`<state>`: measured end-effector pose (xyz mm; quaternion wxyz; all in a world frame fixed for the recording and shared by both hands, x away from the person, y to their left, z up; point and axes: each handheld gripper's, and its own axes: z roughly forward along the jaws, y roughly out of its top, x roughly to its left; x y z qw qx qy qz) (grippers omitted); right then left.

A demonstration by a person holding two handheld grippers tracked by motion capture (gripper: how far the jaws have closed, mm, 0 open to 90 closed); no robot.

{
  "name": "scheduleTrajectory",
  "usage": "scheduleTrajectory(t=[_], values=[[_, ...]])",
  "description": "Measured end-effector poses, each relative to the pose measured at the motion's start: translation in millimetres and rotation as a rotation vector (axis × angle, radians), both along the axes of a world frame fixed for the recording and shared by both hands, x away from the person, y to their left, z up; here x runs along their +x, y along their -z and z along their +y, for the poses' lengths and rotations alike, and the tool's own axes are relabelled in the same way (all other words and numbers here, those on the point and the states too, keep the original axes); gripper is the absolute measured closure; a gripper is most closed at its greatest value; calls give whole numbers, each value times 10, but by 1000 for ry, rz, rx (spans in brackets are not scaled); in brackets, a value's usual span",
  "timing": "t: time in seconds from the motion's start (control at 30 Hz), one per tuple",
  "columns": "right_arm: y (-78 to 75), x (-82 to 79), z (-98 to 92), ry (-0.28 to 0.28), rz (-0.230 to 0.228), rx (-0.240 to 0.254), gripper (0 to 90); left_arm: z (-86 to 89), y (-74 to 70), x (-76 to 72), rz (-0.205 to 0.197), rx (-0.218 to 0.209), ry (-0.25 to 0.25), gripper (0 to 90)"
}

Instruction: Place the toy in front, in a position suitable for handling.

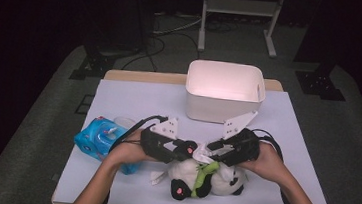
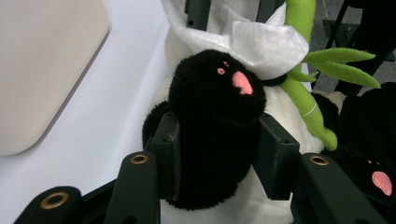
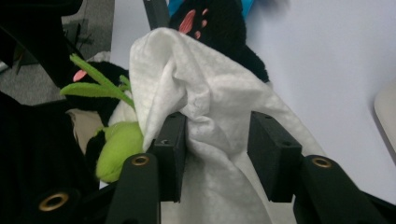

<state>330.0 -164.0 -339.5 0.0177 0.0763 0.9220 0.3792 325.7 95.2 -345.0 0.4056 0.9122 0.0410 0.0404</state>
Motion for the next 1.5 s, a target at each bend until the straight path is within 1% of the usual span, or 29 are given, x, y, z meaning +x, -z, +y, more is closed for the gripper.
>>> scheduleTrajectory(t=[0.03, 0.1, 0.17, 0.23, 0.27, 0.3, 0.37, 0.4, 0.5, 0.57, 0.63, 0.77, 0.87, 0.93, 0.97, 1.1, 1.13, 1.17, 1.3, 1.33, 1.43, 1.5], values=[[6, 3, 10, 3, 12, 1, 551, -3, 0, -1, 1, 0, 3, 571], [21, 6, 37, 5, 12, 6, 558, -12, 2, -4, 0, 3, 4, 571], [43, 4, 54, -12, 19, 11, 616, -19, 5, -9, 0, 5, 13, 570], [59, -2, 61, -25, 28, 17, 679, -20, 5, -5, -1, 9, 9, 570], [58, -3, 52, -35, 20, 18, 736, -20, 6, -4, -1, 10, 6, 568], [56, -8, 45, -38, 22, 24, 779, -18, 6, -4, -1, 11, 5, 568], [38, -6, 10, -48, 25, 26, 849, -10, 5, -6, -1, 10, 1, 568], [24, -11, -13, -51, 21, 22, 866, -6, 3, -5, -1, 11, 0, 568], [-6, -35, -82, -51, 5, 0, 874, 0, 2, -5, -2, 9, 0, 568], [-19, -60, -137, -36, -2, -18, 875, 3, 2, 1, -5, 13, -6, 568], [-22, -73, -214, -26, -4, -18, 875, 6, 4, 1, -6, 12, -7, 568], [-11, -91, -418, 19, -4, 3, 875, 13, 6, 2, -8, 14, -8, 567], [43, -106, -579, 54, 0, 8, 874, 15, 6, 9, -6, 15, -10, 567], [116, -124, -693, 81, 13, 9, 874, 14, 4, 12, -5, 16, -10, 567], [137, -124, -728, 85, 15, 12, 874, 14, 4, 11, -5, 16, -10, 567], [247, -127, -901, 114, 44, 30, 874, 17, 3, 13, -4, 17, -11, 567], [266, -133, -939, 127, 57, 27, 874, 16, 3, 14, -4, 18, -12, 567], [282, -134, -975, 134, 56, 27, 874, 15, 3, 13, -3, 18, -14, 566], [325, -147, -1058, 159, 67, 7, 874, 5, -4, 12, -8, 25, -10, 566], [322, -146, -1063, 158, 64, 5, 874, 2, -5, 11, -9, 25, -9, 566], [283, -134, -1031, 158, 47, 5, 873, -1, -7, 8, -9, 24, -7, 566], [244, -110, -979, 147, 43, 12, 874, -1, -8, 3, -9, 24, -7, 566]])
